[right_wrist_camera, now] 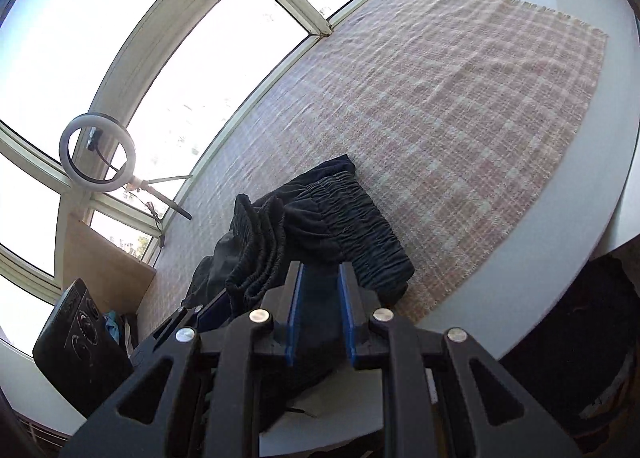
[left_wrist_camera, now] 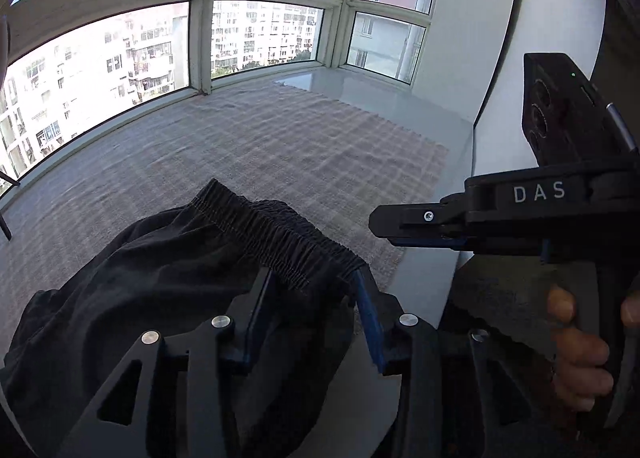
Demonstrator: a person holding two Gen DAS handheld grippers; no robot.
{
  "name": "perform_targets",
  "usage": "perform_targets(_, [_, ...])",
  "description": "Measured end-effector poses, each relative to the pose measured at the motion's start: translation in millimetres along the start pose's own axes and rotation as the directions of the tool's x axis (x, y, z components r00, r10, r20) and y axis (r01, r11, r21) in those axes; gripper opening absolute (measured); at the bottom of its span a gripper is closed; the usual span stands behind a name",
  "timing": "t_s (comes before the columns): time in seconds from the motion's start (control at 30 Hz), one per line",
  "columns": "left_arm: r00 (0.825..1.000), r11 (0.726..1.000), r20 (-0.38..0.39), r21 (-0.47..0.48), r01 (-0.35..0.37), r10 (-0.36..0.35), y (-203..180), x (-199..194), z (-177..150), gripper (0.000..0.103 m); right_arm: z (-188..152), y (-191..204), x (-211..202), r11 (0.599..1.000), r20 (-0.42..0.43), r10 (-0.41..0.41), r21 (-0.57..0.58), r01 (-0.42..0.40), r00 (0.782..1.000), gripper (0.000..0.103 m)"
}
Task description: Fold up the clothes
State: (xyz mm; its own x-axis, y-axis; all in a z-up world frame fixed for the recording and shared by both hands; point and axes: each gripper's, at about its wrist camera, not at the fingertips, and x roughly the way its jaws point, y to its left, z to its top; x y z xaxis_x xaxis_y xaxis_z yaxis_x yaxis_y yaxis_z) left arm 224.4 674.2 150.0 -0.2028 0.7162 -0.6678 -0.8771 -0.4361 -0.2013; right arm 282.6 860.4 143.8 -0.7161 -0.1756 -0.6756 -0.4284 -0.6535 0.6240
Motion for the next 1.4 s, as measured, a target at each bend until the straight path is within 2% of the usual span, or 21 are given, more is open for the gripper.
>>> perform_targets(0.07, [0.998, 0.996, 0.05, 0.07, -0.046, 0.043, -9.6, -7.5, -1.7, 0.045, 5.5, 1.9, 8.7, 1.0, -0.013, 0.027, 0.002, -0.027, 1.0, 0.032])
perform_targets(0.1, [0.994, 0.99, 0.076, 0.108, -0.09, 0.082, -14.0, -8.7, -2.7, 0.051, 7.4, 4.2, 13.4, 0.999, -0.023, 0.043, 0.002, -0.043, 0.999, 0.033])
perform_targets(0.13, [0.993, 0.987, 0.074, 0.126, -0.104, 0.095, -15.8, -4.8, -3.0, 0.051, 8.7, 9.3, 18.2, 0.999, -0.034, 0.05, -0.011, -0.05, 0.998, 0.033])
perform_targets(0.23, [0.999, 0.999, 0.046, 0.028, -0.031, 0.03, -0.4, -13.7, -9.5, 0.043, 12.8, 28.8, 31.0, 0.996, -0.053, 0.024, -0.081, -0.028, 0.998, 0.033])
perform_targets(0.27, [0.999, 1.0, 0.049, -0.021, -0.011, 0.012, 14.2, -27.2, -15.6, 0.043, 13.9, 34.6, 32.8, 0.994, -0.046, -0.002, -0.106, -0.003, 0.999, 0.033])
perform_targets(0.33, [0.998, 0.992, 0.062, -0.121, 0.027, -0.019, 46.2, -57.3, -29.0, 0.043, 13.3, 40.3, 36.1, 0.992, -0.067, 0.016, -0.127, -0.024, 0.998, 0.033])
perform_targets(0.4, [0.995, 0.981, 0.075, -0.187, -0.053, 0.068, 88.4, -91.4, -49.7, 0.043, 8.5, 49.2, 39.1, 0.984, -0.077, 0.046, -0.168, -0.058, 0.996, 0.033])
perform_targets(0.47, [0.978, 0.952, 0.04, -0.243, -0.188, 0.204, 133.5, -122.4, -76.2, 0.041, 1.6, 64.3, 44.1, 0.967, -0.073, 0.054, -0.243, -0.071, 0.996, 0.033])
perform_targets(0.57, [0.924, 0.867, -0.076, -0.325, -0.379, 0.375, 200.0, -159.2, -116.1, 0.042, -6.4, 84.4, 67.9, 0.945, -0.096, 0.051, -0.318, -0.079, 0.994, 0.033])
perform_targets(0.6, [0.903, 0.829, -0.116, -0.362, -0.427, 0.414, 223.9, -169.3, -130.3, 0.042, -7.9, 85.2, 80.0, 0.941, -0.1, 0.011, -0.336, -0.044, 0.995, 0.033])
perform_targets(0.67, [0.877, 0.769, -0.167, -0.428, -0.476, 0.45, 263.2, -187.8, -144.7, 0.042, -8.8, 78.4, 106.2, 0.923, -0.092, -0.158, -0.367, 0.115, 0.983, 0.033])
perform_targets(0.7, [0.878, 0.76, -0.174, -0.446, -0.473, 0.445, 276.9, -193.5, -148.5, 0.042, -7.7, 68.8, 117.3, 0.916, -0.103, -0.238, -0.354, 0.188, 0.966, 0.033])
perform_targets(0.73, [0.881, 0.754, -0.179, -0.462, -0.468, 0.437, 290.0, -198.8, -152.1, 0.042, -6.6, 60.1, 119.9, 0.929, -0.122, -0.239, -0.317, 0.19, 0.963, 0.033])
perform_targets(0.83, [0.898, 0.774, -0.183, -0.457, -0.438, 0.401, 318.2, -201.0, -149.8, 0.042, -9.5, 55.3, 96.7, 0.97, -0.101, -0.134, -0.217, 0.11, 0.986, 0.033])
perform_targets(0.93, [0.91, 0.828, -0.181, -0.377, -0.415, 0.373, 334.3, -192.3, -137.9, 0.043, -27.1, 75.4, 61.2, 0.982, -0.051, -0.012, -0.186, 0.002, 0.999, 0.033])
perform_targets(1.03, [0.937, 0.919, -0.189, -0.216, -0.33, 0.292, 344.4, -171.8, -122.8, 0.043, -62.3, 107.2, 46.9, 0.977, -0.067, 0.067, -0.197, -0.079, 0.996, 0.033])
perform_targets(1.13, [0.947, 0.958, -0.206, -0.096, -0.269, 0.245, 362.8, -155.8, -118.0, 0.042, -107.2, 144.3, 61.4, 0.964, -0.143, 0.13, -0.213, -0.158, 0.981, 0.033])
perform_targets(1.2, [0.956, 0.976, -0.221, -0.06, -0.21, 0.192, 377.8, -150.3, -119.6, 0.042, -144.8, 173.7, 79.6, 0.952, -0.21, 0.124, -0.252, -0.177, 0.97, 0.033])
perform_targets(1.27, [0.961, 0.99, -0.248, -0.027, -0.136, 0.125, 390.9, -145.2, -122.6, 0.042, -182.3, 200.1, 93.7, 0.943, -0.235, 0.047, -0.31, -0.121, 0.971, 0.033])
perform_targets(1.37, [0.96, 1.0, -0.278, 0.01, -0.025, 0.027, 399.6, -141.8, -128.8, 0.041, -218.2, 217.5, 96.4, 0.946, -0.163, -0.089, -0.324, 0.032, 0.983, 0.033])
perform_targets(1.4, [0.957, 0.999, -0.29, 0.037, 0.012, -0.001, 398.9, -139.7, -131.2, 0.041, -217.8, 215.8, 94.1, 0.958, -0.142, -0.083, -0.285, 0.04, 0.986, 0.033])
